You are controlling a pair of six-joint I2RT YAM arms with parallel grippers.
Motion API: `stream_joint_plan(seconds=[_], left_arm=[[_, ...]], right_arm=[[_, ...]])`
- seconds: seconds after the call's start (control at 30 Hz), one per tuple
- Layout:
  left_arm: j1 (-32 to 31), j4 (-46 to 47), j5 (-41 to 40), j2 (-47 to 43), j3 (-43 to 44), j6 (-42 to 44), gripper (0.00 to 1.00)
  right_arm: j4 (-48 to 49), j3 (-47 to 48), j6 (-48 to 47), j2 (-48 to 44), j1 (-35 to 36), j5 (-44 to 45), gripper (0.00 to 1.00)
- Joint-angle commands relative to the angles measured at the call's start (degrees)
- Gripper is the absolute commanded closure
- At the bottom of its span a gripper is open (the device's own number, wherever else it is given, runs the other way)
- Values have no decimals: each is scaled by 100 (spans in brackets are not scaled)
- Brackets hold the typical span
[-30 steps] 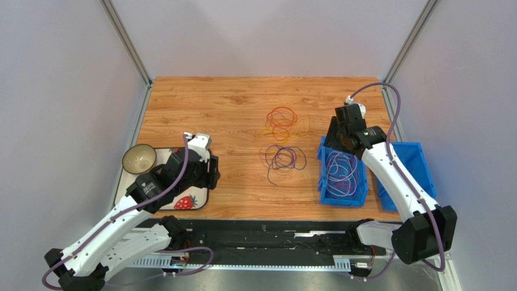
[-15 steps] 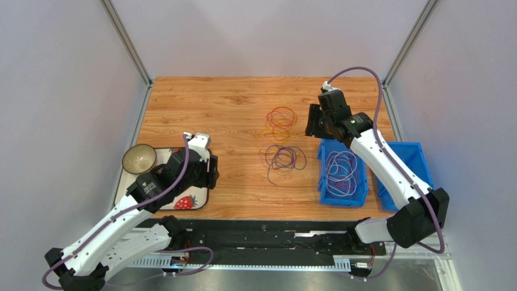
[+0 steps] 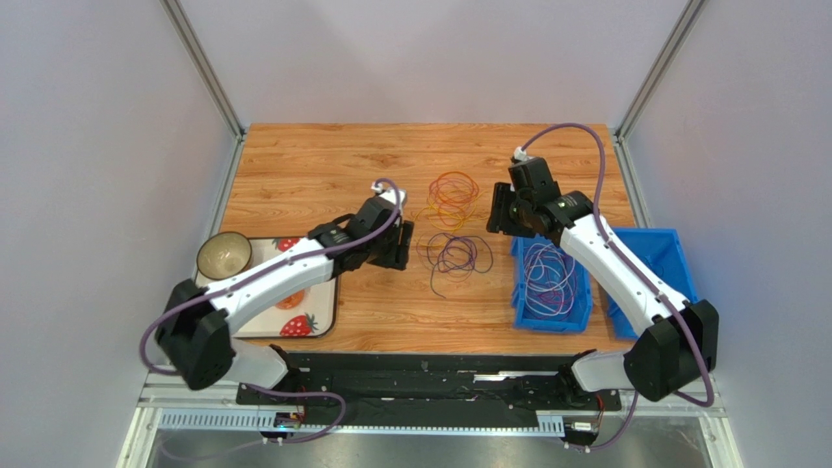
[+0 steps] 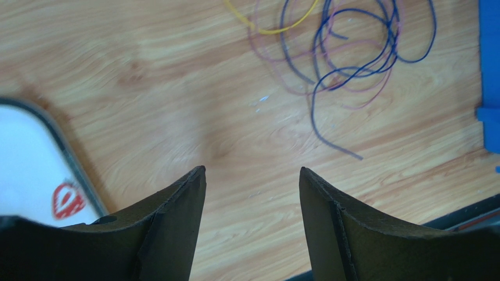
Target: Untangle the cables
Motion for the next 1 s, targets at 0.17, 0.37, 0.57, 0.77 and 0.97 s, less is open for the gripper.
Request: stream_joint_plan(seconds=[0.17, 0.37, 0.57, 0.77, 0.97], left_arm=[[-564, 946, 222, 2156, 1617, 316, 32], [-767, 866, 460, 2983, 2066, 834, 34], [-811, 1024, 705, 3150, 2005, 1352, 33], [-811, 1165, 1083, 3177, 1952, 2020, 25], [-811, 937, 1250, 3624, 2338, 2531, 28]], right_arm=[[78, -1011, 81, -1299, 19, -58, 48], [-140, -924, -218, -1309, 10, 109, 48], [-238, -888, -218, -1457, 10, 109, 47], [-203, -967, -218, -1449, 10, -75, 47], [-194, -1020, -235, -1440, 10, -172, 47]])
